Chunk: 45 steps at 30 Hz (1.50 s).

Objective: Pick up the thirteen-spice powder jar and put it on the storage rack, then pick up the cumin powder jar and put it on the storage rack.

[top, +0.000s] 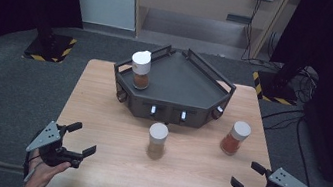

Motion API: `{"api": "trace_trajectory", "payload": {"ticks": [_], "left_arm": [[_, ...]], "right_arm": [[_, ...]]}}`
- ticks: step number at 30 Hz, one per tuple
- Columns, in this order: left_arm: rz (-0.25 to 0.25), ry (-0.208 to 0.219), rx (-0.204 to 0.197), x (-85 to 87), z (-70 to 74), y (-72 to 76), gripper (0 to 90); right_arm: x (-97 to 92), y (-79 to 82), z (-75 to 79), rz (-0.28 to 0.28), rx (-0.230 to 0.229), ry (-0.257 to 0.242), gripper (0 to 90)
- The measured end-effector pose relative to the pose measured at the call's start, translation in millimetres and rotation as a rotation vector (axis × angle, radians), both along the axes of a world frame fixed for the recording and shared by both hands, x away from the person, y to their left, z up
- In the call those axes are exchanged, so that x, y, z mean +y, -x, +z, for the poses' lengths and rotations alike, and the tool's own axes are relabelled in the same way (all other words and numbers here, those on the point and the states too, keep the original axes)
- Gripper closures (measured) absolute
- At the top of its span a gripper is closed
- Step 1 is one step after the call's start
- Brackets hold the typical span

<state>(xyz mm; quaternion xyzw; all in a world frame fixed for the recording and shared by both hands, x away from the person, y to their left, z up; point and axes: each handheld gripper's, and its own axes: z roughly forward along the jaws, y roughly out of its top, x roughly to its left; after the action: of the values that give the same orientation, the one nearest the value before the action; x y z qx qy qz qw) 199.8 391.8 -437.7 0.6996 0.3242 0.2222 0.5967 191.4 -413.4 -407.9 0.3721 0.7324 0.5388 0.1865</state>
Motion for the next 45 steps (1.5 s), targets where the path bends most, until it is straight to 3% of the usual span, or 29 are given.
{"api": "trace_trajectory", "payload": {"ticks": [9,37,45], "left_arm": [[0.050,0.023,0.003,3.6,-2.3,2.8,0.0],[0.018,0.000,0.009,0.7,-0.7,-0.8,0.0],[0.017,0.002,0.015,1.0,-0.6,-1.4,0.0]], "right_arm": [[-0.1,-0.4,-0.3,0.000,0.001,0.001,1.6],[-0.4,0.0,2.8,-0.004,-0.001,0.003,2.1],[1.3,-3.4,9.7,-0.005,0.021,0.011,2.0]]}}
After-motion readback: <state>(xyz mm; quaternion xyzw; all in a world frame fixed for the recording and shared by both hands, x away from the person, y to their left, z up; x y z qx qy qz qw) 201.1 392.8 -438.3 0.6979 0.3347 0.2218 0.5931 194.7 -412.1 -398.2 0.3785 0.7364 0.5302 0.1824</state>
